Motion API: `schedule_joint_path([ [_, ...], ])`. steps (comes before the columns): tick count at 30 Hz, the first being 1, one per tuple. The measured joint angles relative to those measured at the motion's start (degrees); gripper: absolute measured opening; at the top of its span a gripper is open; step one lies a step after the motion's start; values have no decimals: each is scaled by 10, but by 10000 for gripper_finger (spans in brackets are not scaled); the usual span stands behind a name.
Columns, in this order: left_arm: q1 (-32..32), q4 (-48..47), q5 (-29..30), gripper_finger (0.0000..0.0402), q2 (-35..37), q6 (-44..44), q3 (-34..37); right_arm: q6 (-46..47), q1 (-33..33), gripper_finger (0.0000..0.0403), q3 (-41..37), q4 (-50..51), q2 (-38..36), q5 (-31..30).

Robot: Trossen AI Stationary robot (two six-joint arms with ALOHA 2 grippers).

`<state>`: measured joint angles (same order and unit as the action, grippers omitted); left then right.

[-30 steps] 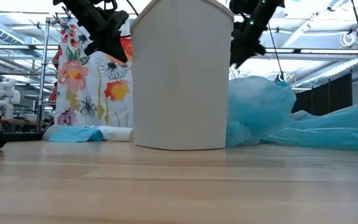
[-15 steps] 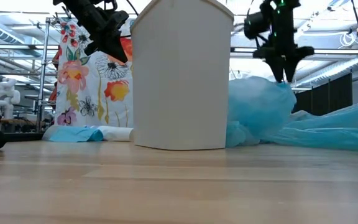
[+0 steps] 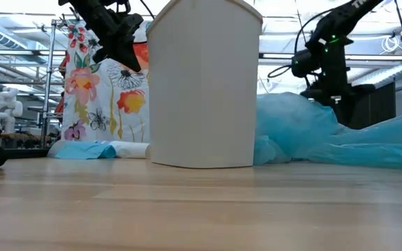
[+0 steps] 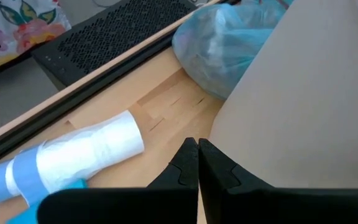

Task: Place trash/remove bag and relplace
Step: Put the trash bag into the trash bin

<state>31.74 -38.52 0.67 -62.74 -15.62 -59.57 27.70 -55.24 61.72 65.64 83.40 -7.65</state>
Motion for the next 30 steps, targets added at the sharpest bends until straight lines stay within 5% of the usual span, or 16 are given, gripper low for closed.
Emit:
schedule_joint_path([
  [19,-14,-1,0,0,2,-32,19,63,33,183,-102,-110,3,-56],
  [23,-14,-19,0,0,6,-20,19,78,40,129,-141,-118,3,-59],
  [27,-14,-45,0,0,6,-14,19,69,41,29,-189,-102,3,-50],
  [30,-14,-57,1,0,7,0,19,70,52,9,-203,-88,-15,-43],
])
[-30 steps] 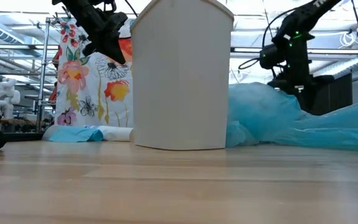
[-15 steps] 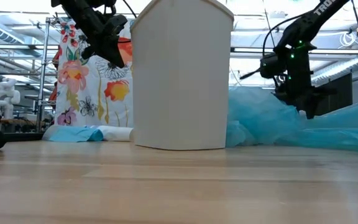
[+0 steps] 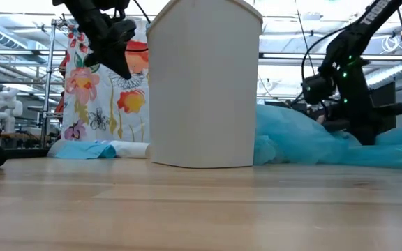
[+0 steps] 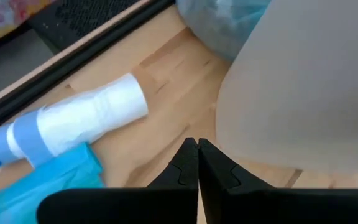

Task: Place trash/remove bag and relplace
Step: Put the trash bag into the trash bin

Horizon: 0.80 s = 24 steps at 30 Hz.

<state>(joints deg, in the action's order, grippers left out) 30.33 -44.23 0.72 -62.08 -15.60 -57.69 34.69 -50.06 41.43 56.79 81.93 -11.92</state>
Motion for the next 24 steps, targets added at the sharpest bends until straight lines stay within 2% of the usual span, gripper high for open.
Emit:
schedule_joint_path([
  [3,0,-17,1,0,1,12,0,18,18,1,5,12,-44,-2],
  [7,0,-36,31,0,24,24,1,61,47,0,41,60,-124,-27],
  [11,0,-37,41,0,64,33,1,97,82,0,113,135,-191,-59],
  [14,0,-47,48,0,86,44,1,113,117,0,182,154,-223,-89],
  [19,0,-32,52,0,119,41,44,128,192,0,327,147,-225,-143],
  [24,0,-25,42,0,133,8,112,95,279,0,469,85,-180,-203],
])
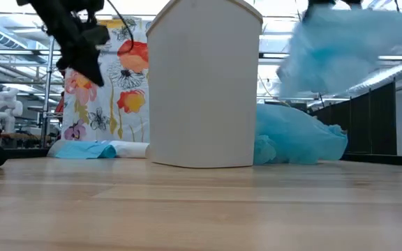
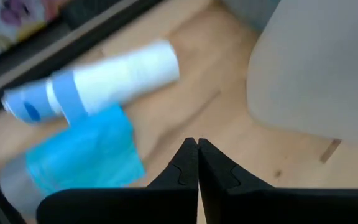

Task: Place trash/remove bag and relplace
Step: Put the trash bag into the trash bin

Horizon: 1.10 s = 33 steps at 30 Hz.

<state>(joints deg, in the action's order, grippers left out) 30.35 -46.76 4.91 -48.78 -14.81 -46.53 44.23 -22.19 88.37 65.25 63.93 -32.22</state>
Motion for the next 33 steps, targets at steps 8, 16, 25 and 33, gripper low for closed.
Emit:
schedule_joint_path([
  [8,0,48,-58,0,3,-14,48,-233,113,0,231,-196,132,-107],
  [16,0,71,-78,0,5,-1,49,-477,173,0,433,-360,284,-119],
  [25,0,71,-94,0,6,21,49,-640,190,0,464,-549,405,-115],
  [33,0,67,-104,0,6,37,49,-571,219,0,465,-450,494,-159],
])
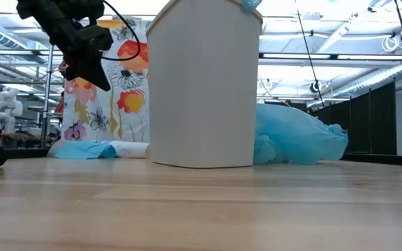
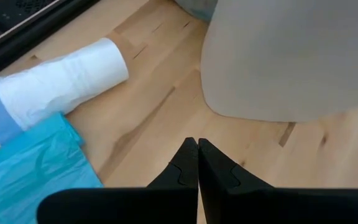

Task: Place trash/remove bag and relplace
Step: Put the trash bag into the trash bin

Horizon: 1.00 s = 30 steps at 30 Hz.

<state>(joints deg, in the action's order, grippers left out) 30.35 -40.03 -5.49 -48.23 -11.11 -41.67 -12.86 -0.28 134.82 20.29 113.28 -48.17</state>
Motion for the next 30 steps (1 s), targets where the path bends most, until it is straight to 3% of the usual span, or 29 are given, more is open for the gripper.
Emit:
schedule_joint_path([
  [5,0,-16,0,0,0,7,0,92,29,0,-3,116,67,-104],
  [11,0,-34,0,0,1,14,0,254,39,0,-1,232,68,-117],
  [14,0,-15,-9,0,5,16,0,253,48,0,-1,223,58,-115],
  [22,13,216,-22,0,2,12,0,228,71,0,-1,194,38,-68],
  [30,50,331,53,0,-53,-20,0,197,98,0,-1,172,32,-49],
])
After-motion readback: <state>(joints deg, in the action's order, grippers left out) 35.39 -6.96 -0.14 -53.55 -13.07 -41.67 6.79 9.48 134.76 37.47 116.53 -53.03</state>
